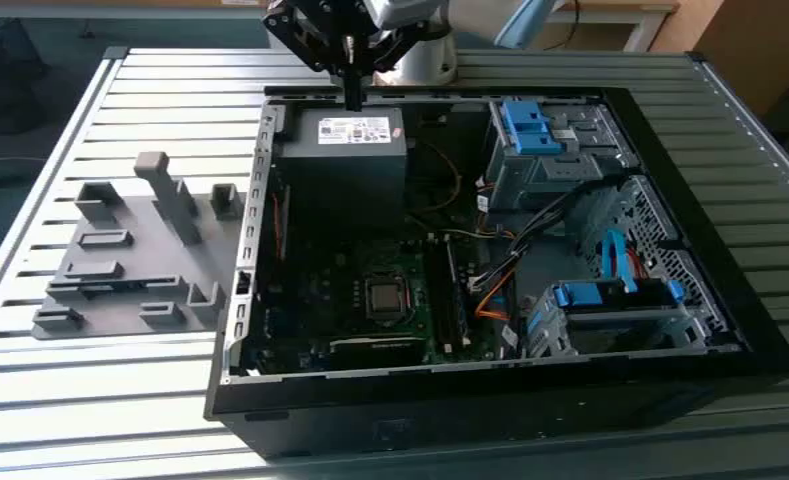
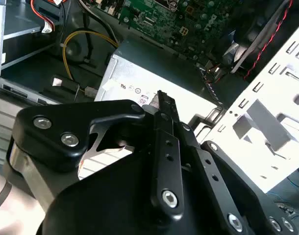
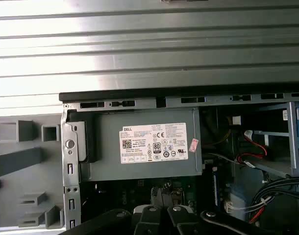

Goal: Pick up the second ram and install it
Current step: 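Reach for the second ram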

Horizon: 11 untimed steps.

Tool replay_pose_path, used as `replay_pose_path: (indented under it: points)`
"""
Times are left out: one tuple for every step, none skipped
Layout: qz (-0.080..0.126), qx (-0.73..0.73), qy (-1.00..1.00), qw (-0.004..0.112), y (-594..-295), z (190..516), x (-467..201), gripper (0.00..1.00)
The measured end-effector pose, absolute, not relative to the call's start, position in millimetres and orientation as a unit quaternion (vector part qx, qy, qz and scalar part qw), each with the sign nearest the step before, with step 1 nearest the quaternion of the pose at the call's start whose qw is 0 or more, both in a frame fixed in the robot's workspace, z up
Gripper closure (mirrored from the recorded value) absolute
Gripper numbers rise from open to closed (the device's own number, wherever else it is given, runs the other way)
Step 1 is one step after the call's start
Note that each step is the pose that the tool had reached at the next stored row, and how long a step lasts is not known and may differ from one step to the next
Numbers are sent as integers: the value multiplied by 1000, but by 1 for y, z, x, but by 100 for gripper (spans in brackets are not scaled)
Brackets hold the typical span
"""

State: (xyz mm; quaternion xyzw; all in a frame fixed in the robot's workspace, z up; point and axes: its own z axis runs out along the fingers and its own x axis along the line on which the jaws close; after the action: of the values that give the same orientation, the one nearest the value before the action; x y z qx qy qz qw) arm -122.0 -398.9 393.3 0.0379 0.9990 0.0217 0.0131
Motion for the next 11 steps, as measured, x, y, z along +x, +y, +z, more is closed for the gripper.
replay_pose_path:
  points:
    - [22, 38, 999, 13, -399, 393, -122, 89]
    - [22, 38, 999, 13, -399, 393, -122, 89]
    - [22, 38, 999, 13, -399, 393, -122, 89]
    - [22, 38, 999, 13, -399, 393, -123, 89]
    - [22, 38, 999, 13, -399, 393, -123, 89]
    - [22, 38, 999, 13, -399, 393, -124, 89]
    - [22, 38, 999, 13, -399, 393, -124, 89]
    - [22, 38, 999, 13, -399, 393, -124, 89]
    - [22, 38, 999, 13, -399, 393, -124, 89]
    - [22, 38, 999, 13, -399, 393, -124, 89]
    - [22, 38, 999, 13, -399, 393, -125, 89]
